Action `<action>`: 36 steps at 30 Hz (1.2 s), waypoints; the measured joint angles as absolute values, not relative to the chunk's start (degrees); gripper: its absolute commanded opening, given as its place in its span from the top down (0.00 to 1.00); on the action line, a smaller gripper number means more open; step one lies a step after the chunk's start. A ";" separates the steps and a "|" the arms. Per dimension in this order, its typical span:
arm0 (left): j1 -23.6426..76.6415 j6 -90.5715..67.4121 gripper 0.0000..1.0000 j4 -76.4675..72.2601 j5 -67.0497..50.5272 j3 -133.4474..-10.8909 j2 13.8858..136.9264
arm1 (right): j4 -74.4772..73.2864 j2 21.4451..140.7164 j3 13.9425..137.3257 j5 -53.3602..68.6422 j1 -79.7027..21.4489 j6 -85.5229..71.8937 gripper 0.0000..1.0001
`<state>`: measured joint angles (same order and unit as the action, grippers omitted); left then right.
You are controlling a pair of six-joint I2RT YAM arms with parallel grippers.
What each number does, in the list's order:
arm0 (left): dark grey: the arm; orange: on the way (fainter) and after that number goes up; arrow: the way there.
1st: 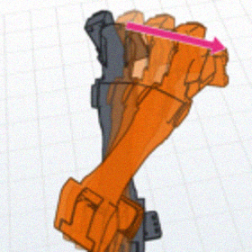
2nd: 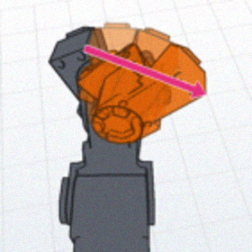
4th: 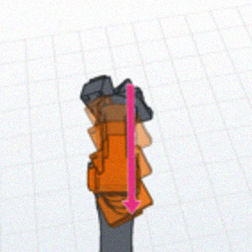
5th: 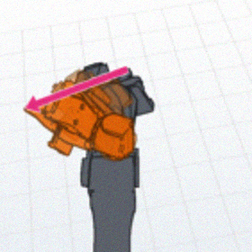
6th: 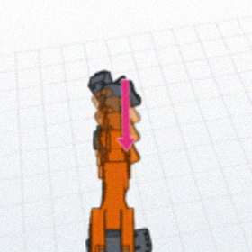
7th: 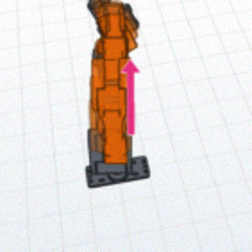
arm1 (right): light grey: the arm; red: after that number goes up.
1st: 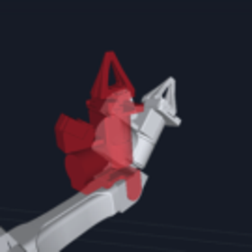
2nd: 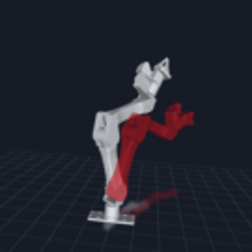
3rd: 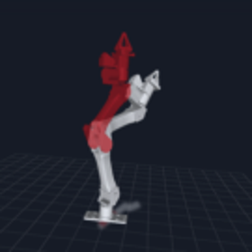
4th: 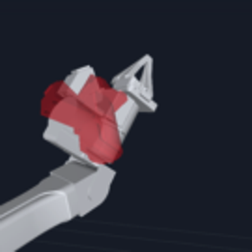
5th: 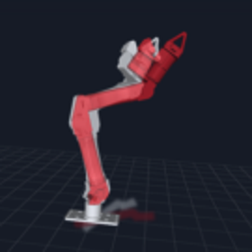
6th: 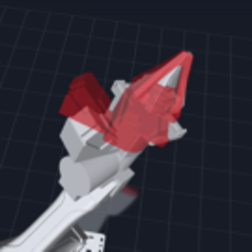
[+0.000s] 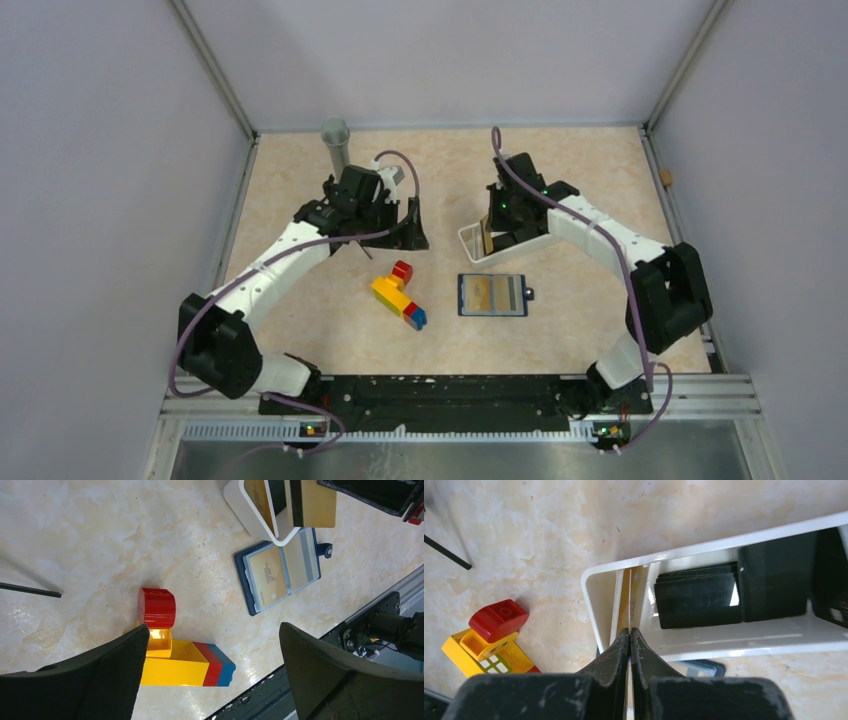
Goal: Put the credit cards into the card holder
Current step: Pick up the credit card from the storage box.
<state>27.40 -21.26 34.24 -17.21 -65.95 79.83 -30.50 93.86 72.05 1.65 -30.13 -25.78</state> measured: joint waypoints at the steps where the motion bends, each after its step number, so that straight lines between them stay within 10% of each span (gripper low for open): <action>1: 27.40 -21.26 0.01 34.15 -17.02 -65.93 79.59 | -30.89 92.88 72.03 0.45 -30.22 -25.76 1.00; 21: 28.27 -40.97 0.02 -7.25 -39.79 -47.44 62.98 | -2.79 55.92 46.81 21.45 -30.26 -33.23 1.00; 29: 32.16 -45.67 0.63 -15.44 -45.47 -47.35 63.94 | 12.60 56.45 43.55 36.49 -30.24 -40.32 1.00; 36: 32.47 -48.12 0.65 -18.85 -45.54 -46.59 64.29 | 14.15 56.53 43.55 40.21 -30.24 -40.75 1.00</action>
<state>32.47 -48.12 -18.85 -45.54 -46.59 64.29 14.15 56.53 43.55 40.21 -30.24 -40.75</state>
